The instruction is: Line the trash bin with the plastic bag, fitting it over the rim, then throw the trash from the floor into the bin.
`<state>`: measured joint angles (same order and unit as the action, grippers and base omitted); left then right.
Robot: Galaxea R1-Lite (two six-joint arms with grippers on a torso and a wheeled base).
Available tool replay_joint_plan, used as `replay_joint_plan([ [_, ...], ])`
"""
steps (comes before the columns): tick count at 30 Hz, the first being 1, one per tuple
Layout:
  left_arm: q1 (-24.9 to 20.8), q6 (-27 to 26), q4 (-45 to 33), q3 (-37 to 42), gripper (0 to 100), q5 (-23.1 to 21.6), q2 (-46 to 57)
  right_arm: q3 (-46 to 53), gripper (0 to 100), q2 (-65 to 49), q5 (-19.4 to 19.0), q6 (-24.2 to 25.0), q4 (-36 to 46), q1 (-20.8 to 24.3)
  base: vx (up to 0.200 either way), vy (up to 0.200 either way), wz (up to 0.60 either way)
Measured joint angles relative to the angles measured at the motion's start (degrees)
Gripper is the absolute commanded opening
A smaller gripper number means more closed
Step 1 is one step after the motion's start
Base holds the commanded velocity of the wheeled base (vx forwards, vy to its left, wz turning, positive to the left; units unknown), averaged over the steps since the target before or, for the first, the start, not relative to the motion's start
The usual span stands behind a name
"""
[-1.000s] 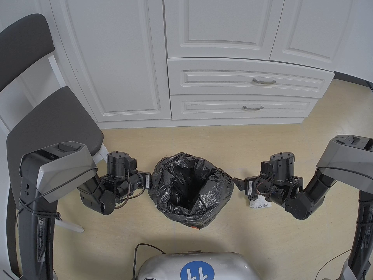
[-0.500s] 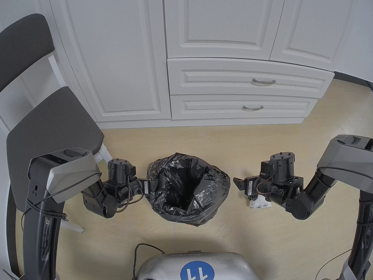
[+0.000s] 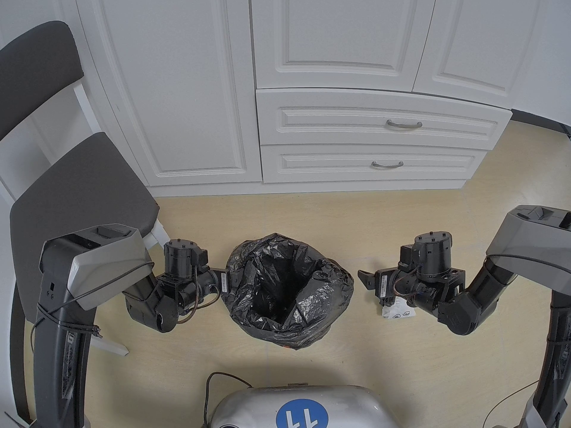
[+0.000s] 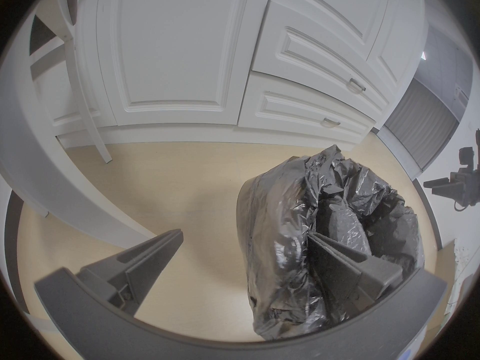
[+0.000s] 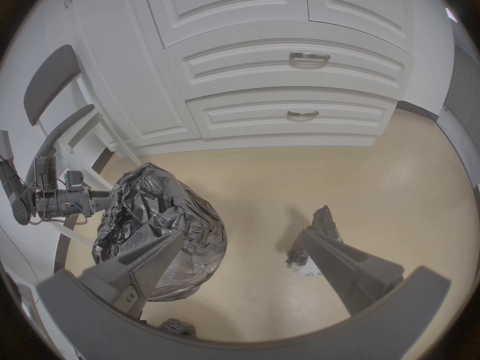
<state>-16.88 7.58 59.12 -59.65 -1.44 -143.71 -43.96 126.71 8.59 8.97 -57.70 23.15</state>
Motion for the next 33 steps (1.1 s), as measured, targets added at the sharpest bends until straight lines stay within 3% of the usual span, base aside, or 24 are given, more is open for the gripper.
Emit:
replay_joint_plan([
  [20, 1.26, 0.29, -0.34, 1.5, 100, -0.33, 3.23, 0.2, 100, -0.94, 0.0, 0.0, -0.02, -0.04, 0.0, 0.0, 0.0],
  [33, 3.8, 0.46, -1.87, -4.46, 100, -1.16, -2.89, 0.22, 100, -0.8, -0.06, -0.09, 0.02, -0.46, 0.0, 0.0, 0.0],
])
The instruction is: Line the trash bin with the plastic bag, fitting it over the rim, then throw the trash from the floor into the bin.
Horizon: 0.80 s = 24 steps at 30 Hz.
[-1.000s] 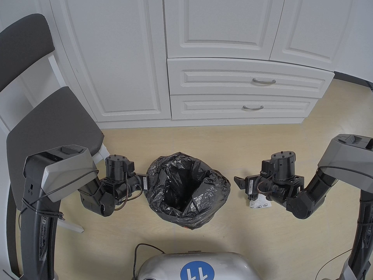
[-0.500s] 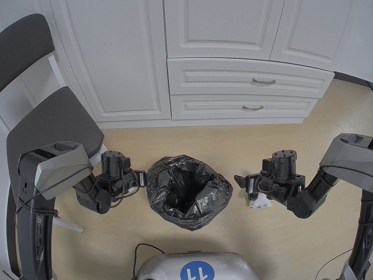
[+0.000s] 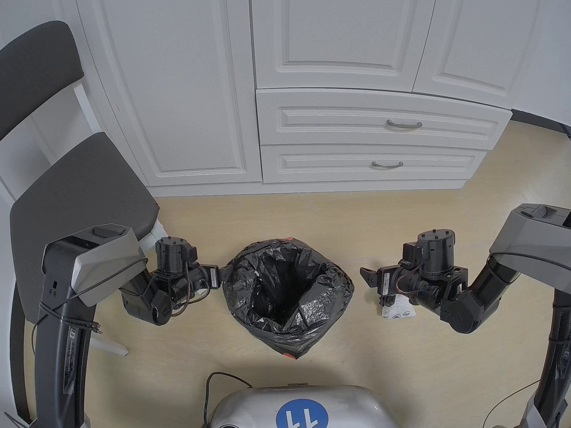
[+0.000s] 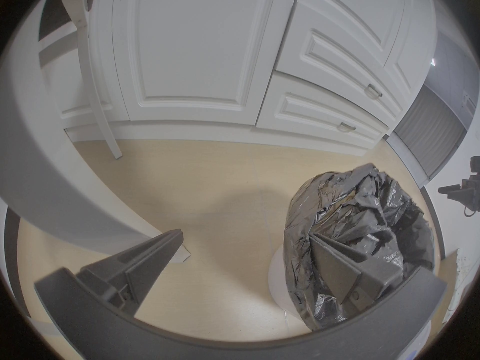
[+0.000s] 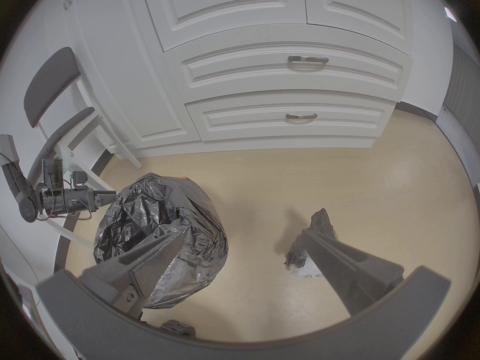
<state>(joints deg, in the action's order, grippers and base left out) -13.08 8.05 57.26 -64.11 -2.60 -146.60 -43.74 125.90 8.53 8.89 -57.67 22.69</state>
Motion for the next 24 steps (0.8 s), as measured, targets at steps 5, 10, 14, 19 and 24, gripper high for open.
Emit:
replay_joint_plan([
  [5, 0.13, 0.02, -1.21, -2.15, 100, -0.02, -2.43, -0.17, 100, 0.67, -0.02, 0.0, 0.01, -0.11, 0.0, 0.0, 0.0],
  [10, -0.11, 0.73, -6.19, -5.18, 100, -0.16, -4.0, -0.44, 100, 1.66, -0.02, -0.02, 0.0, -0.12, 0.0, 0.0, 0.0],
  [14, -0.26, 0.95, -9.52, -8.41, 100, -0.16, -4.8, -0.68, 100, 2.43, 0.0, -0.02, 0.0, -0.12, 0.0, 0.0, 0.0],
  [19, -0.28, 0.98, -14.24, -13.81, 100, -0.02, -6.34, -0.99, 100, 3.15, -0.05, -0.05, 0.01, -0.28, 0.0, 0.0, 0.0],
  [24, -0.26, 0.98, -18.42, -18.8, 100, 0.04, -7.95, -1.93, 100, 4.3, -0.11, -0.09, 0.04, -1.06, 0.0, 0.0, 0.0],
])
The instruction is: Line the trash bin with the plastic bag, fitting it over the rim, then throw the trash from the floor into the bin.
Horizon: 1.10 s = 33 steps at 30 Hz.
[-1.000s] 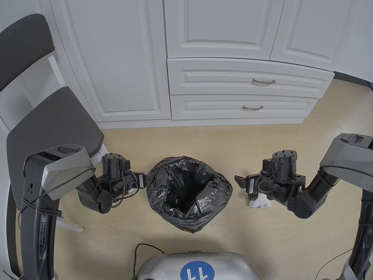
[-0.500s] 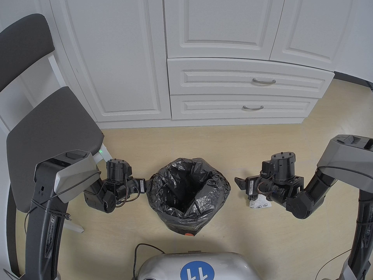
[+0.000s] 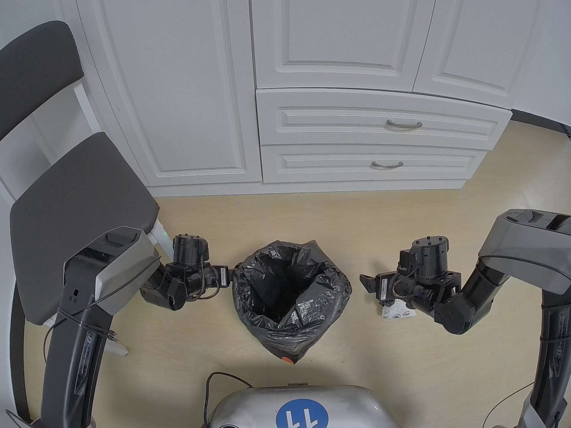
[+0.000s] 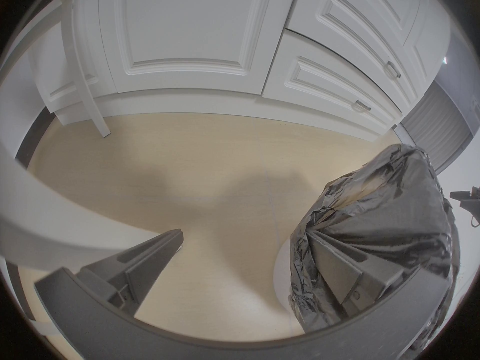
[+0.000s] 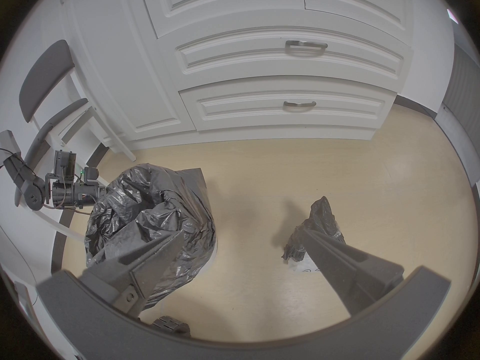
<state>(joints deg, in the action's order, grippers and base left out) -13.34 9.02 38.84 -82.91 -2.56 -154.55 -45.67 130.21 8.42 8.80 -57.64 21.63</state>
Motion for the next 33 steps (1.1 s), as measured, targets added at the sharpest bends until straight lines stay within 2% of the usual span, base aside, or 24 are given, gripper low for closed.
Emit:
replay_joint_plan([
  [7, -0.06, 0.09, 0.35, 1.82, 100, -0.09, 1.07, -0.94, 100, 1.11, -0.51, 0.0, 0.05, -0.62, 0.0, 0.0, 0.0],
  [16, -0.09, -1.04, 0.88, 14.91, 100, 1.08, 8.79, -1.62, 100, 1.71, -0.84, 0.01, 0.09, -1.16, 0.0, 0.0, 0.0],
  [21, -0.2, -1.04, 5.22, 21.11, 100, 2.72, 13.07, -1.46, 100, 1.49, -1.1, -0.13, 0.11, -2.28, 0.0, 0.0, 0.0],
  [33, -1.51, -1.11, 9.14, 35.08, 100, 3.18, 24.43, 5.18, 100, -5.55, -1.58, -7.13, 0.05, -5.01, 0.0, 0.0, 0.0],
])
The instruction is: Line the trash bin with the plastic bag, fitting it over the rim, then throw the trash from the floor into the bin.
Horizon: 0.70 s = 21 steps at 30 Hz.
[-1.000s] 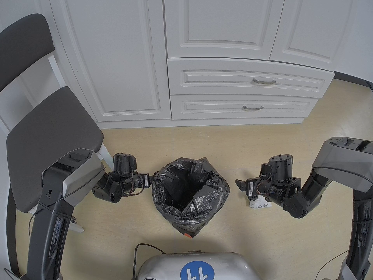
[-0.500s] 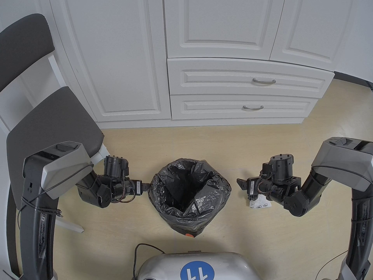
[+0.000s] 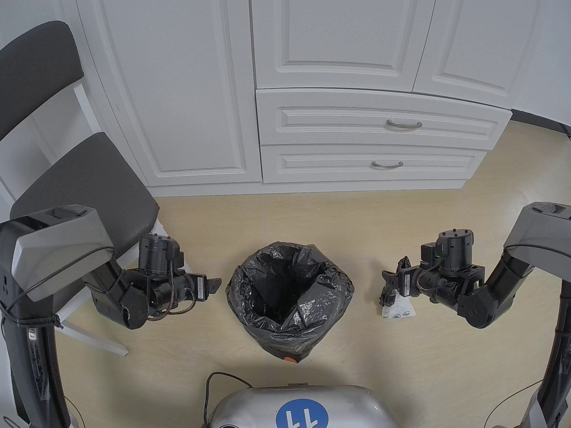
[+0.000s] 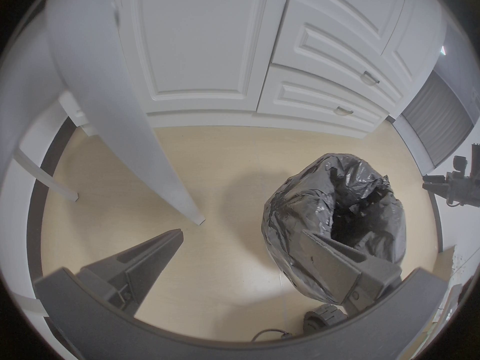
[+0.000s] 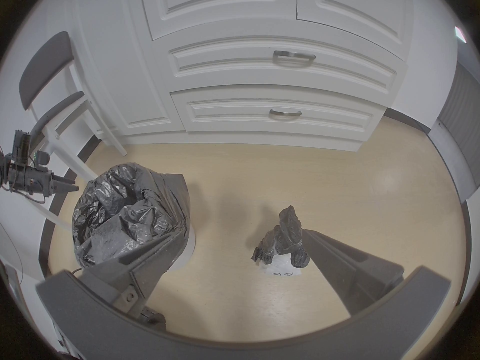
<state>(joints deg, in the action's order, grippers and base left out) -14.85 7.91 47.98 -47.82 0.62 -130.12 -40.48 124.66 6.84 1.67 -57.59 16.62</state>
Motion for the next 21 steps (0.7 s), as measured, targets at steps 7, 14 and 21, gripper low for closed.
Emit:
replay_joint_plan([
  [7, -0.96, -0.22, 10.09, 11.8, 100, -0.33, 6.41, 1.62, 100, -1.54, -1.6, -1.01, 0.72, -0.2, 0.0, 0.0, 0.0],
  [14, -2.1, -0.06, 21.57, 21.87, 100, -0.6, 10.69, -3.19, 100, 5.22, -2.82, 1.48, 2.08, 2.47, 0.0, 0.0, 0.0],
  [21, -1.93, -0.04, 30.99, 25.45, 100, -0.33, 9.86, -12.18, 100, 12.02, -5.18, 2.86, 6.46, 4.27, 0.0, 0.0, 0.0],
])
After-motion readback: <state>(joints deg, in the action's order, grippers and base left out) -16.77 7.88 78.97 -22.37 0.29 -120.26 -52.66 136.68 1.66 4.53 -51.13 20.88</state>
